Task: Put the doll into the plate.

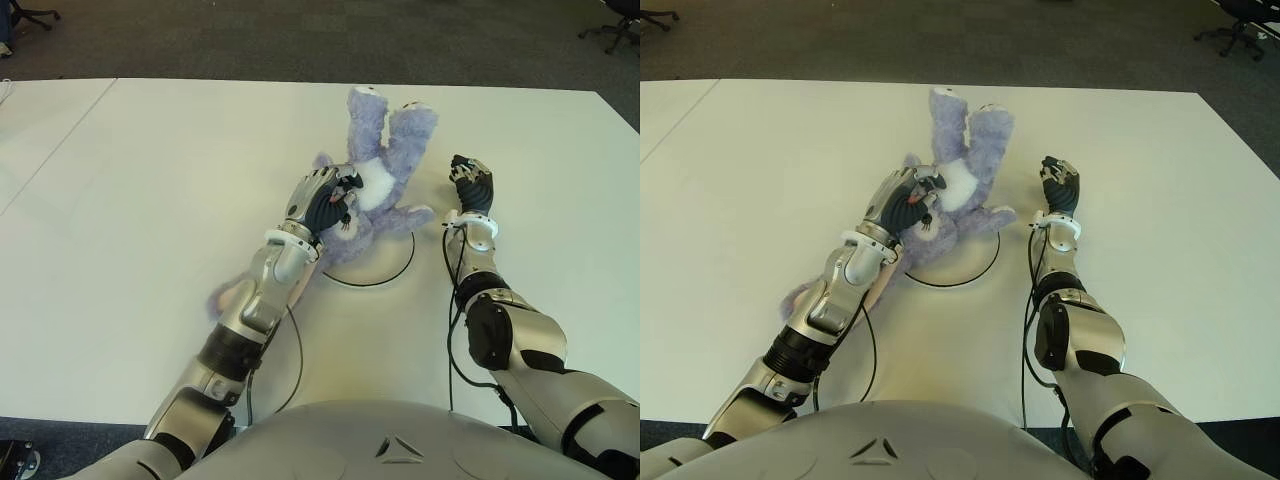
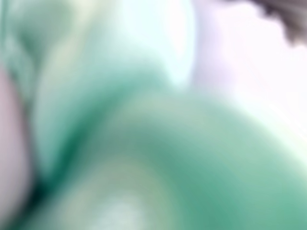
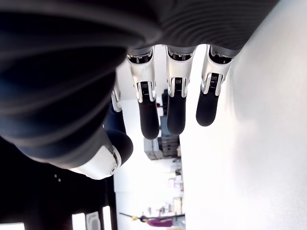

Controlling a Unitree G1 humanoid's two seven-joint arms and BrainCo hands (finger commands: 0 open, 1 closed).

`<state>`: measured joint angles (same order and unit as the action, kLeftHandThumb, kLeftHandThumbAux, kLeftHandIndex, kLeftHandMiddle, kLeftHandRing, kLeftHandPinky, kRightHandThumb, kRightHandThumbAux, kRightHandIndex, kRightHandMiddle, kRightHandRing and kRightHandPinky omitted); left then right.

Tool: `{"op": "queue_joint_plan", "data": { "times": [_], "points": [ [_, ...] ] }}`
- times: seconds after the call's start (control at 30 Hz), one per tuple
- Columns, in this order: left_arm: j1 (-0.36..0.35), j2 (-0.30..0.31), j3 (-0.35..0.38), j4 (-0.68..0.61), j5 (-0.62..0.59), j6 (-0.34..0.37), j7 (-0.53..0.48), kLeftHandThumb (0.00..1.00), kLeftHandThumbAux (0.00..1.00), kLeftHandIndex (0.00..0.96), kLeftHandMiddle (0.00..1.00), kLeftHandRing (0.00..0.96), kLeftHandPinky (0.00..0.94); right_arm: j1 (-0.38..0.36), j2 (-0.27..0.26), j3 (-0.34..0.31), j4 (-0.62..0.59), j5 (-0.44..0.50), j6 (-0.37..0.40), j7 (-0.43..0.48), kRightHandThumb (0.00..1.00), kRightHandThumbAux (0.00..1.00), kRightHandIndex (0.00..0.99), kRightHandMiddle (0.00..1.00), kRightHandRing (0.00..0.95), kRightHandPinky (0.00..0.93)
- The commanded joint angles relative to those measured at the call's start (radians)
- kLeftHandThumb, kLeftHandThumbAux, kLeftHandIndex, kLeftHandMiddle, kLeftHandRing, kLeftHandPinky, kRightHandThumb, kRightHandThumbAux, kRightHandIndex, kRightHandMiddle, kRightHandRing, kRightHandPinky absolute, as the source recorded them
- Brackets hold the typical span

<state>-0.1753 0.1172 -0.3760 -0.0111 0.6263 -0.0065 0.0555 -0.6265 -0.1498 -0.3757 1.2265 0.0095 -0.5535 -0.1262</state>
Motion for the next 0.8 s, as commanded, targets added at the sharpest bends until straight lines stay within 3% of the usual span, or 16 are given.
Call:
{"op": "queue_joint_plan", "data": {
  "times": [0.03, 0.2, 0.4, 0.63, 0.7, 0.73, 0.8],
  "points": [
    [0.040, 0.014, -0.001, 0.064, -0.013, 0.013, -0.009, 0.748, 0.692, 0.441, 0.861, 0.839, 0.822, 0.223, 0.105, -0.007, 0.133, 0.012, 0.107, -0.002, 0.694, 0.731, 0.415, 0.250, 0.215, 0.221],
    [0.046, 0.015, 0.001, 0.062, -0.018, 0.005, -0.009, 0.746, 0.692, 0.440, 0.890, 0.857, 0.849, 0.223, 0.106, 0.002, 0.134, 0.003, 0.109, -0.011, 0.692, 0.732, 0.414, 0.247, 0.213, 0.217],
    [0.056, 0.004, 0.022, 0.053, -0.070, -0.012, -0.028, 0.747, 0.693, 0.441, 0.834, 0.824, 0.827, 0.222, 0.110, 0.012, 0.133, -0.006, 0.112, -0.021, 0.692, 0.733, 0.414, 0.243, 0.206, 0.205],
    [0.061, 0.009, 0.034, 0.048, -0.117, -0.021, -0.043, 0.692, 0.695, 0.415, 0.691, 0.687, 0.645, 0.218, 0.110, 0.018, 0.134, -0.010, 0.130, -0.025, 0.692, 0.732, 0.416, 0.250, 0.206, 0.222],
    [0.063, 0.021, 0.033, 0.042, -0.118, -0.025, -0.053, 0.426, 0.495, 0.280, 0.599, 0.583, 0.545, 0.218, 0.111, 0.015, 0.134, -0.006, 0.130, -0.020, 0.692, 0.732, 0.416, 0.254, 0.211, 0.229],
    [0.069, 0.031, 0.031, 0.033, -0.118, -0.027, -0.060, 0.321, 0.439, 0.177, 0.375, 0.377, 0.351, 0.218, 0.111, 0.012, 0.134, -0.003, 0.131, -0.015, 0.692, 0.731, 0.418, 0.259, 0.214, 0.223],
    [0.076, 0.040, 0.029, 0.024, -0.119, -0.030, -0.068, 0.270, 0.412, 0.094, 0.268, 0.290, 0.263, 0.218, 0.111, 0.010, 0.134, 0.001, 0.131, -0.009, 0.692, 0.731, 0.418, 0.260, 0.211, 0.207]
  ]
}}
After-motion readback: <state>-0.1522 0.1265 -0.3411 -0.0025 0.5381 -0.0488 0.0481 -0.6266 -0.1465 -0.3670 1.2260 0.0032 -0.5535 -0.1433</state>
